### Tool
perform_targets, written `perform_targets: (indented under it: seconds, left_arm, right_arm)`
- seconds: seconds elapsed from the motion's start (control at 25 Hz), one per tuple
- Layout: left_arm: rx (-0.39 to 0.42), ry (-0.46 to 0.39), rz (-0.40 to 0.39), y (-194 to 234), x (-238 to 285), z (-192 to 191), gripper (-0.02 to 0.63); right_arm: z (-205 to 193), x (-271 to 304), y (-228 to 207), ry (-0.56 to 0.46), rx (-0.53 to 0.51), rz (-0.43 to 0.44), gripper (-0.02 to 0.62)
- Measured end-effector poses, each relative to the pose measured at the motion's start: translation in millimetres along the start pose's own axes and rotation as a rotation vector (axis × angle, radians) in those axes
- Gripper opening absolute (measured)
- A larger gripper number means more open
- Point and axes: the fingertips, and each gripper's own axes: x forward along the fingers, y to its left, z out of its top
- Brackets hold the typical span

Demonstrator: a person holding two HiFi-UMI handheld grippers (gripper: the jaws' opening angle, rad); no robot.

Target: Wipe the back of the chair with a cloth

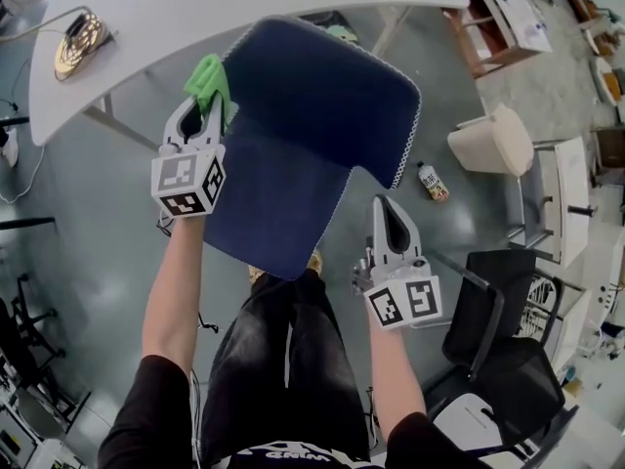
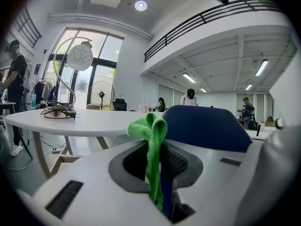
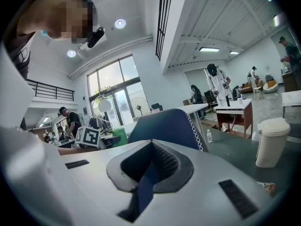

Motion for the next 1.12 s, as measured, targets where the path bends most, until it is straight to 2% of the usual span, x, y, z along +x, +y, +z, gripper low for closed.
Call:
perform_targets:
  seconds: [0.2,0.68,0.96,1.12]
  left_arm:
    - [0.007,0.025,0.004,-5,30,-13,0.057]
    - [-0.089,-0.002,-0.005,-22,65,-10,0.057]
    - [-0.098,-0.035,-0.112,-73,75,3,0.057]
    - [-0.128,-0.067,-0.145,-104,76,14,0.057]
  right_arm:
    - [-3,4,-5,0.008,0.006,-0.001,-0.012]
    - [-10,11,-16,0.022,0.039,-0.001,-0.011]
    - [-11,6,-21,0.019,0.056,-0.007,-0.011]
    - [-10,-3,-28,0.011,0.061,-0.022,-0.011]
